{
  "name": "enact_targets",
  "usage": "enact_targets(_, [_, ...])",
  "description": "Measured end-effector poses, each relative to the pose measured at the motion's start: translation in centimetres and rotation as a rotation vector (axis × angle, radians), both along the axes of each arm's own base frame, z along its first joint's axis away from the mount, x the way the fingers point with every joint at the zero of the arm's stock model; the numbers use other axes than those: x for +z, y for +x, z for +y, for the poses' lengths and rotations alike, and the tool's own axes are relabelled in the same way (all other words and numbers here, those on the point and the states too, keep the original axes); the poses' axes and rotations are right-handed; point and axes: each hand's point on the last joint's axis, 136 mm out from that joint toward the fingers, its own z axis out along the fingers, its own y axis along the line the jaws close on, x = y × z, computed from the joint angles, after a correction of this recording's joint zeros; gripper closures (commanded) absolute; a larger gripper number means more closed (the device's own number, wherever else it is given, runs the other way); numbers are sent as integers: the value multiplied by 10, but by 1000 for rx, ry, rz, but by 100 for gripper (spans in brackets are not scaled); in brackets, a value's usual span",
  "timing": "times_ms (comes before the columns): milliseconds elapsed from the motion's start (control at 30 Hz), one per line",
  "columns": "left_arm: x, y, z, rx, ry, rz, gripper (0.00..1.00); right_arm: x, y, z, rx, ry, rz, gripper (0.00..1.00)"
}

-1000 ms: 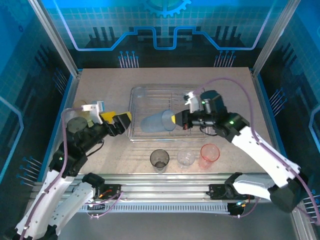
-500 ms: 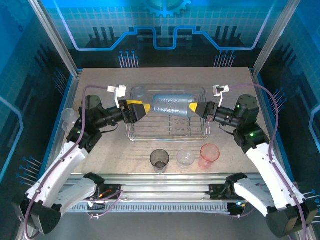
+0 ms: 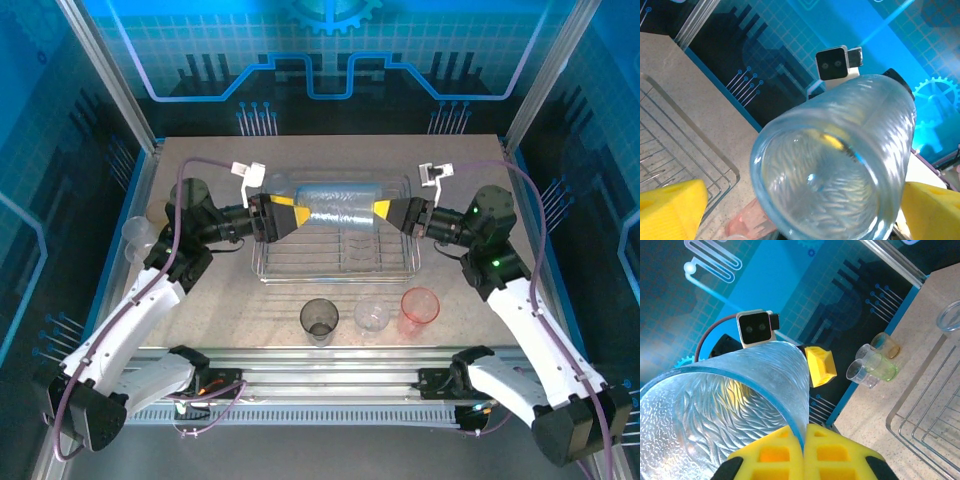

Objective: Load the cups into the dish rack

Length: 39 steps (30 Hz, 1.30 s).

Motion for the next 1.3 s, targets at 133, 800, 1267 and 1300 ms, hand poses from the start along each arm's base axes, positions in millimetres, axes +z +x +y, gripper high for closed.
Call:
enact_targets(133, [5,-3,-2,-21,-18,-7,1,-4,-2,10,36,-3,14,100])
enact_targets(800, [-4,-3,-9,-70,-17,63,29,-17,9,14,13,-20,59,100])
enact_targets(1267, [-25,5,-4,22,74,116,62,-48,20,13,-66,-138,128,60])
enact_targets(1300, [-27,8,-1,58,96,123,63,-53,25,7,-120,-179,142,59])
